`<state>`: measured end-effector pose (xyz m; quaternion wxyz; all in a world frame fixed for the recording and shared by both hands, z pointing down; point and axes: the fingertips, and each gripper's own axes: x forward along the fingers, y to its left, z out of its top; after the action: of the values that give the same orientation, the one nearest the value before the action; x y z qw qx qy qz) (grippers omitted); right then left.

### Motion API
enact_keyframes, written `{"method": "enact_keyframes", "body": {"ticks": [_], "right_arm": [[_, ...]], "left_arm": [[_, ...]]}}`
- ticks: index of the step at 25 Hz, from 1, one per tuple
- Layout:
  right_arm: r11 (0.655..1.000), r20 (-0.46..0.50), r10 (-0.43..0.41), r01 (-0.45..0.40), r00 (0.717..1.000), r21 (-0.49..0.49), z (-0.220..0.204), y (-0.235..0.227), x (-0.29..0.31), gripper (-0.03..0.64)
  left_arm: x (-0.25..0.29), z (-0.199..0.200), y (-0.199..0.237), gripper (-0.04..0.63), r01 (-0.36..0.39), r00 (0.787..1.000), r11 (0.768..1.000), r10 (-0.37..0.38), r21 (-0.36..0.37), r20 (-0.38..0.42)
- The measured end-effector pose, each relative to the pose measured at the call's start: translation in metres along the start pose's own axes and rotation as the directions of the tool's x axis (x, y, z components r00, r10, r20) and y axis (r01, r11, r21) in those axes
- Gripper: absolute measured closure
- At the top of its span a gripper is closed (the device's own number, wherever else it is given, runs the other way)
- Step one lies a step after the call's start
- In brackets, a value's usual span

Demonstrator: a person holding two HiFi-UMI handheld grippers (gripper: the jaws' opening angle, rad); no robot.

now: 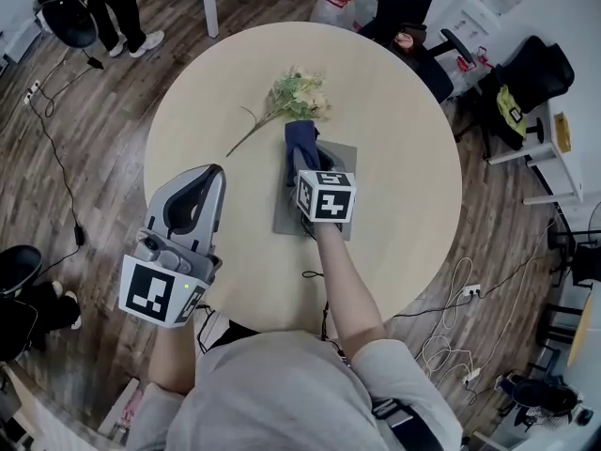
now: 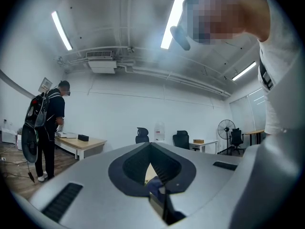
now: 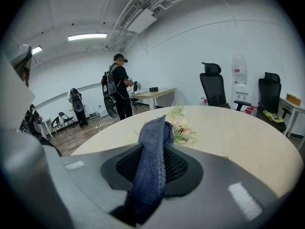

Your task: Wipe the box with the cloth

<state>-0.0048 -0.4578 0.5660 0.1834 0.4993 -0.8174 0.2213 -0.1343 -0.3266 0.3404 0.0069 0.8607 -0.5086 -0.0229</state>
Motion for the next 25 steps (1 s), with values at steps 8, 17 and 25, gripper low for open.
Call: {"method": "enact_keyframes", "body": {"ticks": [8, 17, 25], "right_arm": [[0.999, -0.043, -0.026, 0.025, 0.999, -0.022, -0.016, -0.001, 0.028, 0.483], [0.988, -0.119, -0.082, 0.065, 0.99, -0.138, -0.036, -0.002, 0.041, 0.531], [0.981, -0.138, -0.159, 0.141, 0.978, -0.133, -0.038, -0.044, 0.029, 0.537]], "left_arm": [[-0.004, -0.01, 0.015, 0.586, -0.034, 0.999, 0.999, 0.034, -0.001, -0.032], [-0.003, -0.016, 0.017, 0.586, -0.035, 0.998, 0.999, 0.035, -0.003, -0.05], [0.002, -0.015, 0.012, 0.586, -0.026, 0.998, 1.0, 0.026, -0.002, -0.049]]}}
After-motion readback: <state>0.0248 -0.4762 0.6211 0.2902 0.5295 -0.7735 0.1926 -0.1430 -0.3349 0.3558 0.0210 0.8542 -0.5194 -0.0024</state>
